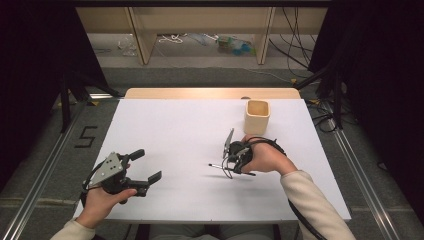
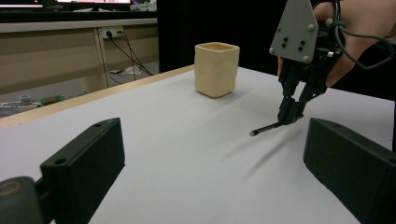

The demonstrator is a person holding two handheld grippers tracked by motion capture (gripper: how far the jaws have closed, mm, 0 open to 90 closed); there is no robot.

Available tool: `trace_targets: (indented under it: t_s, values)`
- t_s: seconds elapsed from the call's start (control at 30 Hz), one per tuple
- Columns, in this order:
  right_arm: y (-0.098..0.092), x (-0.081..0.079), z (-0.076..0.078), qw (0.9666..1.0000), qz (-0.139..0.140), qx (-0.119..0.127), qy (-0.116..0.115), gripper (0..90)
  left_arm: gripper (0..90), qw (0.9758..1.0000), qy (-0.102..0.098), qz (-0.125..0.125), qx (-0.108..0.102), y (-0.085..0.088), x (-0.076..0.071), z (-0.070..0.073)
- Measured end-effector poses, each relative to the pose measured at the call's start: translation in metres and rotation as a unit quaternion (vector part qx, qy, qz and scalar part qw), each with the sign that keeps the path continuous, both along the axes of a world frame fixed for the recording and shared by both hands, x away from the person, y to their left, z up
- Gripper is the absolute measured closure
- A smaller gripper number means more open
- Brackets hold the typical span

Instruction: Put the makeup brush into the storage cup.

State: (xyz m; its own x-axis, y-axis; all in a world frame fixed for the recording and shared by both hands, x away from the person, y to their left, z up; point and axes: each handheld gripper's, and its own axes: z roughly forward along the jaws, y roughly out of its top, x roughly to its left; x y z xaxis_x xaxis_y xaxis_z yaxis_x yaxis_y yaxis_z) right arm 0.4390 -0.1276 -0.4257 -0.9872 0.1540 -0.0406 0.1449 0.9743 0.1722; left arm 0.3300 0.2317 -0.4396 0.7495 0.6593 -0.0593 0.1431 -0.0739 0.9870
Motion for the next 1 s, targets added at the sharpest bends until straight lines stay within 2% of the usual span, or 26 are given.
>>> trace_targets:
  t_s: [0.2,0.43,0.5,0.53,0.7,0.77,1.0]
  values:
    - [-0.003,0.001,0.006,0.9997,-0.004,0.023,-0.012,84.3,4.9,1.0,0.0,0.001,0.0,0.0,0.0,0.0]
    - [-0.004,-0.001,0.011,0.9985,-0.022,0.044,-0.022,84.3,4.9,1.0,0.0,0.001,0.002,0.0,0.0,0.0]
    - [-0.005,-0.001,0.012,0.9985,-0.024,0.043,-0.024,84.3,4.9,1.0,0.0,0.001,0.001,0.0,0.0,0.0]
    - [-0.004,-0.002,0.014,0.9978,-0.032,0.052,-0.026,84.3,4.9,1.0,0.0,0.001,0.001,0.0,0.0,0.0]
    - [-0.004,-0.003,0.018,0.9967,-0.035,0.065,-0.031,84.3,4.9,1.0,0.002,0.004,0.006,0.001,-0.001,0.0]
    - [-0.005,-0.003,0.019,0.9962,-0.038,0.072,-0.031,84.3,4.9,1.0,0.0,0.002,0.002,0.0,0.0,0.0]
    - [-0.009,-0.002,0.023,0.9941,-0.047,0.089,-0.042,84.3,4.9,0.9999,-0.003,0.004,0.011,0.001,-0.001,0.001]
